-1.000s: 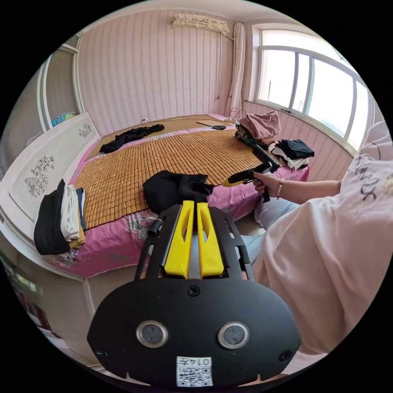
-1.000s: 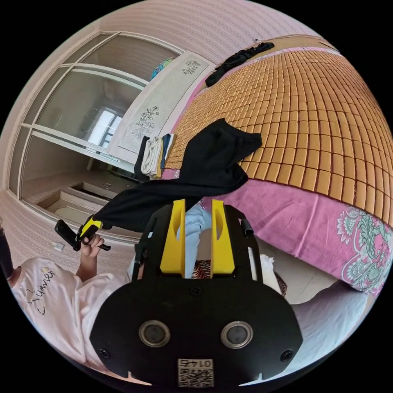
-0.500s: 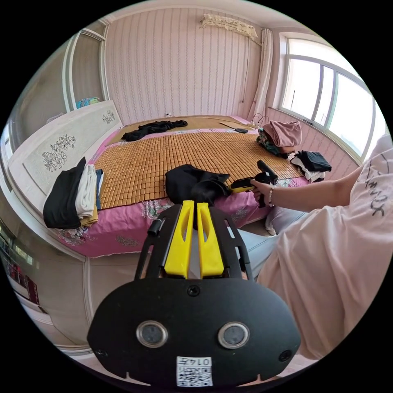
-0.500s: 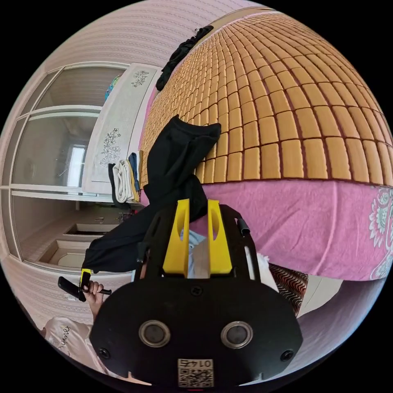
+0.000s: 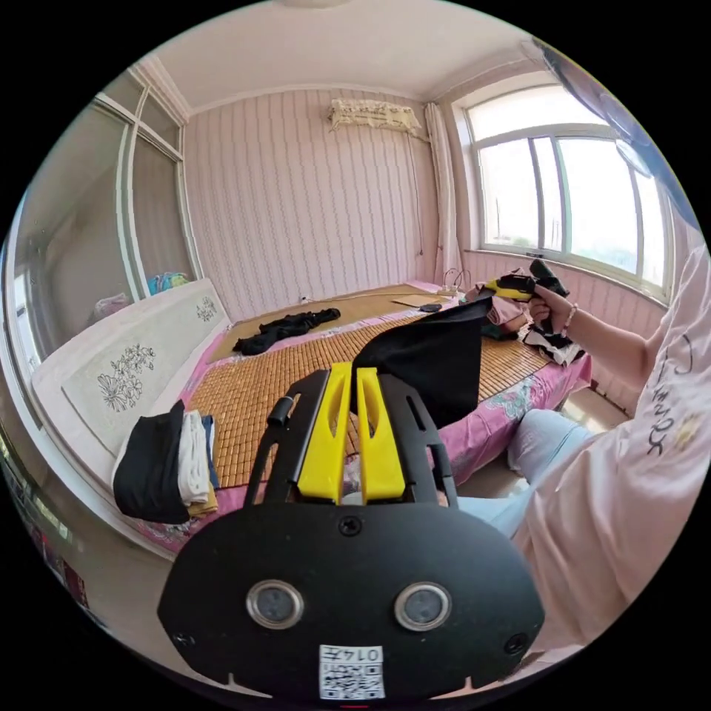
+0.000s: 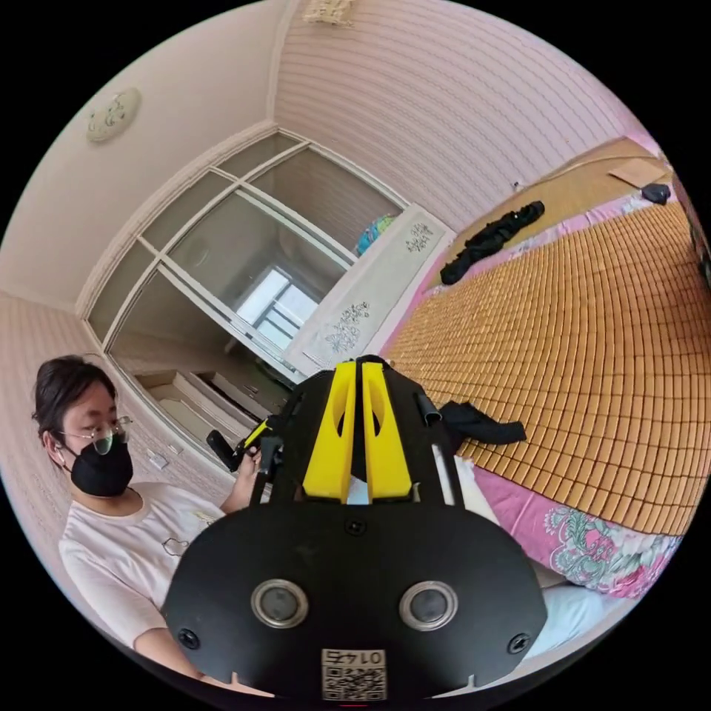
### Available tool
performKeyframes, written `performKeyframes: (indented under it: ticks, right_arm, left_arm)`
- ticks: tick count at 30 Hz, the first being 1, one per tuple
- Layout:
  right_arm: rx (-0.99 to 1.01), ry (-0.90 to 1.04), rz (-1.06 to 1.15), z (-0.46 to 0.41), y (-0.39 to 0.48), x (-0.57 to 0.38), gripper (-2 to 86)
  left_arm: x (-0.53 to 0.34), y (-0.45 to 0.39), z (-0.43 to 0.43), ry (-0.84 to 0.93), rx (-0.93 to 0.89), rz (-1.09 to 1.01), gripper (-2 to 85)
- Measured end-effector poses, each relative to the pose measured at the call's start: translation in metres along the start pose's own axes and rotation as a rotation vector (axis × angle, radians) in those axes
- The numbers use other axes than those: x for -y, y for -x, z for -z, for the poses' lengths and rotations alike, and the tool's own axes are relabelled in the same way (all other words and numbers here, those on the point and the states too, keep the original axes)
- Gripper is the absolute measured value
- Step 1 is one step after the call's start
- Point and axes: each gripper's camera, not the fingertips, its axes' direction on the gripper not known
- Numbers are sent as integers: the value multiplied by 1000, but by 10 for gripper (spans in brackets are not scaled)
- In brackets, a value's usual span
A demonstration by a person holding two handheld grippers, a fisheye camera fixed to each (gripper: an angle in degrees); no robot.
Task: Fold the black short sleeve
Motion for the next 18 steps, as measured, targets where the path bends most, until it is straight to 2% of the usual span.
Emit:
performKeyframes:
  ticks: [3, 12, 15, 18]
  right_arm:
    - [-1, -72, 171, 51, 77, 16, 5]
    - [31, -236, 467, 153, 242, 26, 6]
    - [21, -263, 529, 173, 275, 22, 6]
    - [-73, -255, 516, 176, 278, 29, 6]
  left_arm:
    - [33, -5, 21, -110, 28, -92, -10]
    - [128, -36, 98, -414, 92, -256, -10]
    - [151, -36, 121, -482, 61, -282, -10]
    - [173, -36, 117, -465, 56, -334, -9]
